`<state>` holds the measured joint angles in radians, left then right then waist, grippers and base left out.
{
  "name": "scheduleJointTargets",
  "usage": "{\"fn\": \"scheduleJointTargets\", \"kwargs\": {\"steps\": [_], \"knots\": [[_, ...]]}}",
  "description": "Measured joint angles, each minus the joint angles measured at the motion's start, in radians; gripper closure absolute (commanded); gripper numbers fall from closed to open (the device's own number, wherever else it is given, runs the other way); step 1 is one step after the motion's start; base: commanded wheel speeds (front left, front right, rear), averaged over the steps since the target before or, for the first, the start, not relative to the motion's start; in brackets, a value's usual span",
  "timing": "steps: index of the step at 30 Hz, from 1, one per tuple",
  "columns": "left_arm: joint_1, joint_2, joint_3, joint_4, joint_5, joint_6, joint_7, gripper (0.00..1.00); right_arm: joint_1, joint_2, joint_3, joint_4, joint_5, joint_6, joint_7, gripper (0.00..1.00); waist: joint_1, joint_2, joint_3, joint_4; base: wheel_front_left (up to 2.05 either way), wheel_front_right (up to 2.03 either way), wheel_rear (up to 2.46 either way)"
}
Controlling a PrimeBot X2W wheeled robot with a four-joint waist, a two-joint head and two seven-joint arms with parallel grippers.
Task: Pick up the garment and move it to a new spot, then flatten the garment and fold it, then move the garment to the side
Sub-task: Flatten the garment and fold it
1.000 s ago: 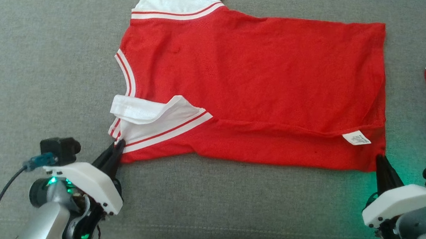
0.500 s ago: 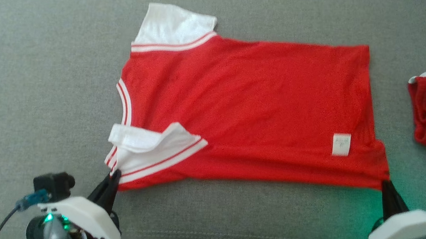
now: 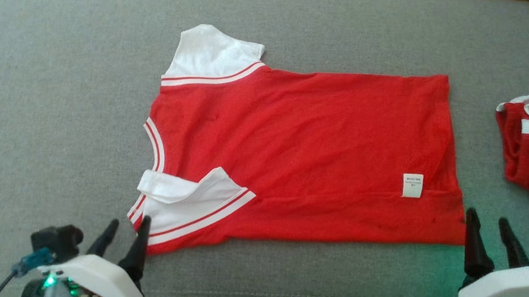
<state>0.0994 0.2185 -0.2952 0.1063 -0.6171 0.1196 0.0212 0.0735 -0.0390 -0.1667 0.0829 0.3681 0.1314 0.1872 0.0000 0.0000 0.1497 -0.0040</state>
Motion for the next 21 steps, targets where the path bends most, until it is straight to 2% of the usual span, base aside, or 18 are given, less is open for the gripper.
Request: {"fn": "scheduleJointTargets", "kwargs": {"steps": [9,13,21], "knots": [[-0.025,0.021,0.018,-0.052,0.115,0.040,-0.156,0.00,-0.020,0.000,0.081,-0.112,-0.118,0.000,-0.161,0.00,0.0000,0.0000,-0.058,-0.005,0.00,0.00,0.00],[-0.048,0.031,0.018,-0.071,0.142,0.045,-0.191,0.00,-0.021,0.000,0.099,-0.136,-0.154,0.000,-0.161,0.00,0.0000,0.0000,-0.082,0.000,0.00,0.00,0.00],[-0.055,0.038,0.017,-0.068,0.151,0.049,-0.193,0.00,-0.009,-0.001,0.104,-0.156,-0.153,0.000,-0.156,0.00,0.0000,0.0000,-0.089,0.000,0.00,0.00,0.00]]}}
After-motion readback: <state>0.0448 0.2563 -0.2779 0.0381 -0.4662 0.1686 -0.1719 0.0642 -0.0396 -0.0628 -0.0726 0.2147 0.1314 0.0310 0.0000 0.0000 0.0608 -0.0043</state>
